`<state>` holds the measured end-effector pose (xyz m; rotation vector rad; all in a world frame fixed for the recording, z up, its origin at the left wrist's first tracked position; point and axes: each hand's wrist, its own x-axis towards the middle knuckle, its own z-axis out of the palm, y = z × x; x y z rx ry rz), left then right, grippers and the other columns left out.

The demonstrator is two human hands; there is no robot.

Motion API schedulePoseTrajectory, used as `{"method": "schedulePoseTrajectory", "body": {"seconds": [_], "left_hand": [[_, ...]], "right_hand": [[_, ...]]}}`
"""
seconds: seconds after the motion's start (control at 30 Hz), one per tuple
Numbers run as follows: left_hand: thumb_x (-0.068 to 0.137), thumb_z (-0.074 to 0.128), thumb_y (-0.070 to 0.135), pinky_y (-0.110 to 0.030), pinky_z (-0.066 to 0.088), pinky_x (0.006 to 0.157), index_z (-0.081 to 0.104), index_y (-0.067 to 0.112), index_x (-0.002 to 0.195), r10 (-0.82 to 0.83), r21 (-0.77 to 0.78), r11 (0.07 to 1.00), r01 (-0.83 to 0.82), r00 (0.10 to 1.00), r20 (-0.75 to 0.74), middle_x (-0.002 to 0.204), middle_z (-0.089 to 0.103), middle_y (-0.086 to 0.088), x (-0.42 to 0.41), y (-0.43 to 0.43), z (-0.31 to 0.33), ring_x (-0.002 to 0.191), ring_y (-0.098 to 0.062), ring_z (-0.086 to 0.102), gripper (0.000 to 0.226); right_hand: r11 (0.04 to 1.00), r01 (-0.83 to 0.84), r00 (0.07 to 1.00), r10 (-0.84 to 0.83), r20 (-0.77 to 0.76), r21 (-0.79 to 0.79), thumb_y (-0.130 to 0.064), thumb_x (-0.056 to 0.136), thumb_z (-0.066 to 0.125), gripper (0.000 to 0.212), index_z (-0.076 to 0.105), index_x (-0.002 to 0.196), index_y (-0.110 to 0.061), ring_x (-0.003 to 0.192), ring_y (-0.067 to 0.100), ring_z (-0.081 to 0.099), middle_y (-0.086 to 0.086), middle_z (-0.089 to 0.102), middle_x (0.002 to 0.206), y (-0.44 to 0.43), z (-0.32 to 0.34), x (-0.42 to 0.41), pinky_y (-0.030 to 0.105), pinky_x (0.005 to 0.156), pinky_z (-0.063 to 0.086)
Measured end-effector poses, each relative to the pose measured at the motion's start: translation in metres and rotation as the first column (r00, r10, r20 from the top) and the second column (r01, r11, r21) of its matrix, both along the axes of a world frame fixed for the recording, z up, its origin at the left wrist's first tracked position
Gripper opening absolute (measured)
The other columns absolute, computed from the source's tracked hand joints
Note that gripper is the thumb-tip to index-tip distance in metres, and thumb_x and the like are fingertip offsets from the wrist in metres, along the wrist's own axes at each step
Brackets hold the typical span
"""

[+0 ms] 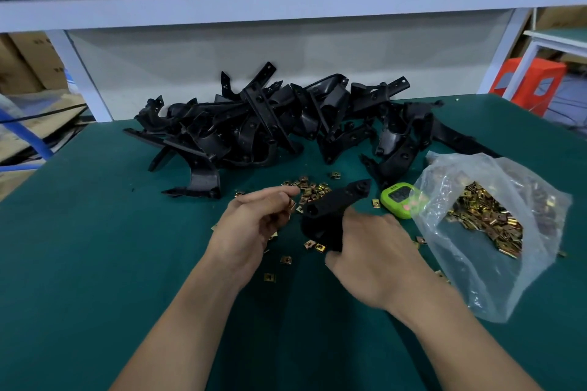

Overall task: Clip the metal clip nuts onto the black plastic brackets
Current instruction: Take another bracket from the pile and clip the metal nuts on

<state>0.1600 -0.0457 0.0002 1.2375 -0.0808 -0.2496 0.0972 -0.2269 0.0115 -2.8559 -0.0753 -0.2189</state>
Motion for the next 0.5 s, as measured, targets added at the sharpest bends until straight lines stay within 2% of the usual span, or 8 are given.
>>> {"method": "schedulePoseTrajectory", "body": {"seconds": [0.07,0.2,0.27,0.37,0.5], "left_hand": [[0.09,0.066,0.01,-0.019,0.054,0.073,0.084,0.012,0.096,-0.004,-0.002,1.0,0.004,1.0,-0.02,0.081,0.071,-0.001,0.001,0.0,0.0,0.073,-0.009,0.063,0.019],[0.073,0.076,0.024,-0.018,0.055,0.071,0.084,0.014,0.098,-0.053,-0.022,0.998,0.053,0.998,-0.015,0.081,0.072,-0.001,0.0,0.001,0.001,0.07,-0.008,0.063,0.028],[0.066,0.082,0.025,-0.018,0.055,0.07,0.084,0.015,0.096,-0.062,-0.011,0.998,0.062,0.998,-0.007,0.08,0.073,-0.001,-0.001,0.001,0.001,0.069,-0.008,0.065,0.032],[0.058,0.084,0.025,-0.018,0.054,0.062,0.084,0.017,0.086,-0.047,0.001,0.999,0.047,0.998,-0.033,0.075,0.072,-0.002,-0.002,-0.001,0.003,0.065,-0.008,0.067,0.028],[0.066,0.08,0.023,-0.019,0.053,0.058,0.084,0.016,0.084,-0.073,-0.006,0.997,0.073,0.996,-0.052,0.078,0.075,-0.005,-0.003,0.0,0.004,0.063,-0.01,0.067,0.02]], "right_hand": [[0.997,-0.019,1.0,0.019,0.007,0.073,-0.034,0.084,0.055,0.027,0.028,0.08,-0.031,0.063,0.019,0.036,-0.011,0.039,0.065,0.004,-0.001,-0.001,0.035,0.069,0.026],[0.999,-0.05,0.998,0.05,0.03,-0.02,-0.022,0.08,0.055,0.028,0.031,0.09,-0.033,0.071,0.025,0.044,-0.011,0.044,0.068,0.004,-0.003,-0.001,0.036,0.074,0.026],[0.993,-0.052,0.998,0.056,0.032,-0.109,-0.02,0.078,0.058,0.027,0.033,0.084,-0.031,0.08,0.023,0.047,-0.01,0.046,0.074,0.001,-0.005,0.002,0.034,0.077,0.021],[0.984,-0.053,0.994,0.067,0.083,-0.168,-0.011,0.073,0.061,0.039,0.028,0.07,-0.032,0.078,0.018,0.037,-0.013,0.036,0.07,-0.003,-0.009,0.006,0.032,0.073,0.014],[0.988,-0.086,0.993,0.096,0.073,-0.124,-0.006,0.071,0.055,0.03,0.04,0.073,-0.032,0.086,0.019,0.048,-0.011,0.053,0.079,-0.004,-0.012,0.008,0.029,0.088,0.023]]}}
